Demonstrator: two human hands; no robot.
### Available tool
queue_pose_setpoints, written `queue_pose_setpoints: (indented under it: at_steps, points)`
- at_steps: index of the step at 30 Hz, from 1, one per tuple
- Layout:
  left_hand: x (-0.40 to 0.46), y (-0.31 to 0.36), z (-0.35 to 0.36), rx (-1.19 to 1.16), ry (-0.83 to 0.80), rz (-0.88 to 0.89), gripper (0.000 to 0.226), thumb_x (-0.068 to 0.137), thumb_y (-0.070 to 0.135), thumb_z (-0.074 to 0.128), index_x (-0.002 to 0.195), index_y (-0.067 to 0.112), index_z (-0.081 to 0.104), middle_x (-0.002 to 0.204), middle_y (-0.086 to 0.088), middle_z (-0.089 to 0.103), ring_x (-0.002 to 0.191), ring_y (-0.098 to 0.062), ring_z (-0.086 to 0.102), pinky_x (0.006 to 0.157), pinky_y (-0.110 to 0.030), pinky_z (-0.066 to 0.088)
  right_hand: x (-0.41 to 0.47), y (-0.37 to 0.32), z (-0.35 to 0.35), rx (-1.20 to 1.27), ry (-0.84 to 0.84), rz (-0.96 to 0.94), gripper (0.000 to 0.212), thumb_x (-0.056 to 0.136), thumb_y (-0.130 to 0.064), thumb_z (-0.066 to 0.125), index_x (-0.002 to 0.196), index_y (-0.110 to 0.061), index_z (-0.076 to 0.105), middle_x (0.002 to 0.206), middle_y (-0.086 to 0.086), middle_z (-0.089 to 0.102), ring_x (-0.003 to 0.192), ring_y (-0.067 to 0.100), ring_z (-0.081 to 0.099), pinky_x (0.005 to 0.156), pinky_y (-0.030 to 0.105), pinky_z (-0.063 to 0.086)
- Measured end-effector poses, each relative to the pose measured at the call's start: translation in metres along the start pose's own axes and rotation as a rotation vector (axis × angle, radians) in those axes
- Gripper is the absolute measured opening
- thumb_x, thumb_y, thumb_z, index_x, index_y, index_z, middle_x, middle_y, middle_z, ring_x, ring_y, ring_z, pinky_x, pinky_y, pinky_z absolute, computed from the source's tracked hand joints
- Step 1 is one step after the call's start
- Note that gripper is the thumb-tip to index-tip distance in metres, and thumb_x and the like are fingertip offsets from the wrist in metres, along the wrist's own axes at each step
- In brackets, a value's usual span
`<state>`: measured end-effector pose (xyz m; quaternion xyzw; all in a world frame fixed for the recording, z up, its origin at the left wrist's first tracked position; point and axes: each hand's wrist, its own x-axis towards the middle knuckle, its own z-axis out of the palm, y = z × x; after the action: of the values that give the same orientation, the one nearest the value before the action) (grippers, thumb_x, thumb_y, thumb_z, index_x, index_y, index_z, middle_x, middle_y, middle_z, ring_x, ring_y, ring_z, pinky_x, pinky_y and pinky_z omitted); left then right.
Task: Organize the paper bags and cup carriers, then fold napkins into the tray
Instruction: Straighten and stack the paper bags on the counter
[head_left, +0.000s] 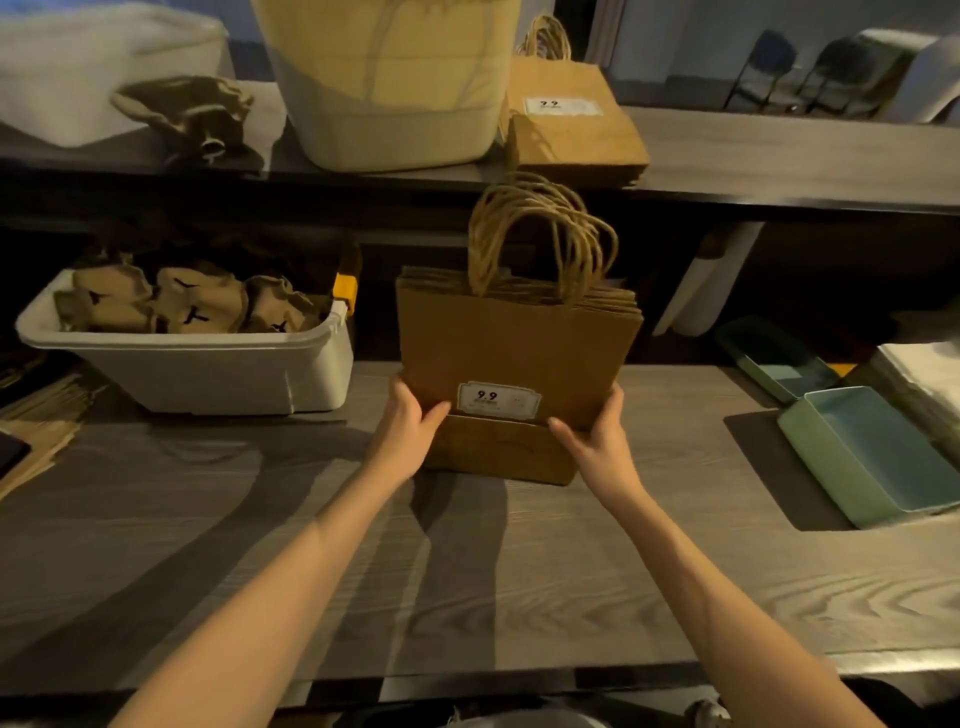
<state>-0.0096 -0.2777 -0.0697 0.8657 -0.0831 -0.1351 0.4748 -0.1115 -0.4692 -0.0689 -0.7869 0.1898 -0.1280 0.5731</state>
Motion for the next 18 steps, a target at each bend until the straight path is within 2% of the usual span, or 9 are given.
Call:
queue_pose_setpoints:
  at_steps: [3,7,9,11,13,15,18]
  points:
    - [-0.007,-0.011,0.005,-0.016,-0.11,-0.065,0.084,0.092,0.023,0.055,0.146,0.008,-0.008,0.153,-0.01,0.02,0.14,-0.026,0.025,0.112,-0.038,0.025,-0.004,0.014,0.006,-0.069,-0.043,0.011,0.082,0.089,-0.008,0.06,0.145,-0.024,0.003,0.136,-0.008,0.033,0.127,0.01,0.036,0.105,0.028,0.033]
    - [-0.006,-0.015,0.007,0.03,0.002,-0.043,0.069,0.089,0.01,0.059,0.141,0.011,0.014,0.141,-0.015,0.043,0.126,-0.03,0.046,0.102,-0.039,0.039,-0.005,0.021,0.009,-0.123,0.028,0.012,0.075,0.091,-0.002,0.053,0.145,-0.026,0.007,0.137,-0.001,0.043,0.122,0.016,0.046,0.101,0.033,0.041]
    - [-0.006,-0.012,0.006,0.049,0.006,-0.061,0.07,0.089,0.013,0.059,0.142,0.009,0.013,0.14,-0.014,0.045,0.122,-0.031,0.05,0.097,-0.041,0.043,-0.005,0.017,0.006,-0.129,0.075,0.005,0.074,0.092,-0.002,0.051,0.145,-0.031,0.01,0.131,-0.003,0.048,0.114,0.015,0.05,0.093,0.031,0.043]
    - [-0.006,-0.005,0.006,0.022,-0.004,-0.055,0.074,0.091,0.015,0.056,0.146,0.009,0.007,0.144,-0.012,0.039,0.123,-0.029,0.049,0.097,-0.038,0.043,-0.003,0.011,-0.002,-0.125,0.114,-0.034,0.074,0.092,-0.003,0.051,0.145,-0.035,0.011,0.128,-0.006,0.049,0.115,0.016,0.051,0.095,0.036,0.045]
    - [-0.007,0.012,0.004,-0.009,-0.004,0.007,0.072,0.093,0.014,0.053,0.146,0.009,0.005,0.147,-0.009,0.034,0.129,-0.025,0.043,0.102,-0.036,0.038,0.0,0.0,-0.013,-0.128,0.147,-0.06,0.074,0.092,-0.004,0.052,0.145,-0.036,0.012,0.128,-0.009,0.047,0.118,0.017,0.049,0.099,0.041,0.045]
    - [-0.007,0.032,-0.002,-0.054,0.002,0.11,0.067,0.093,0.013,0.052,0.144,0.012,0.009,0.145,-0.006,0.036,0.131,-0.023,0.039,0.103,-0.032,0.036,0.005,-0.016,-0.027,-0.105,0.168,-0.094,0.072,0.092,-0.005,0.052,0.146,-0.034,0.014,0.126,-0.013,0.047,0.118,0.015,0.048,0.098,0.038,0.045]
    - [-0.003,0.063,-0.014,-0.129,0.029,0.315,0.063,0.092,0.012,0.054,0.141,0.016,0.015,0.136,-0.003,0.044,0.125,-0.02,0.046,0.098,-0.03,0.04,0.011,-0.05,-0.049,-0.005,0.2,-0.147,0.066,0.093,-0.005,0.053,0.146,-0.029,0.022,0.116,-0.016,0.053,0.111,0.009,0.052,0.093,0.031,0.047]
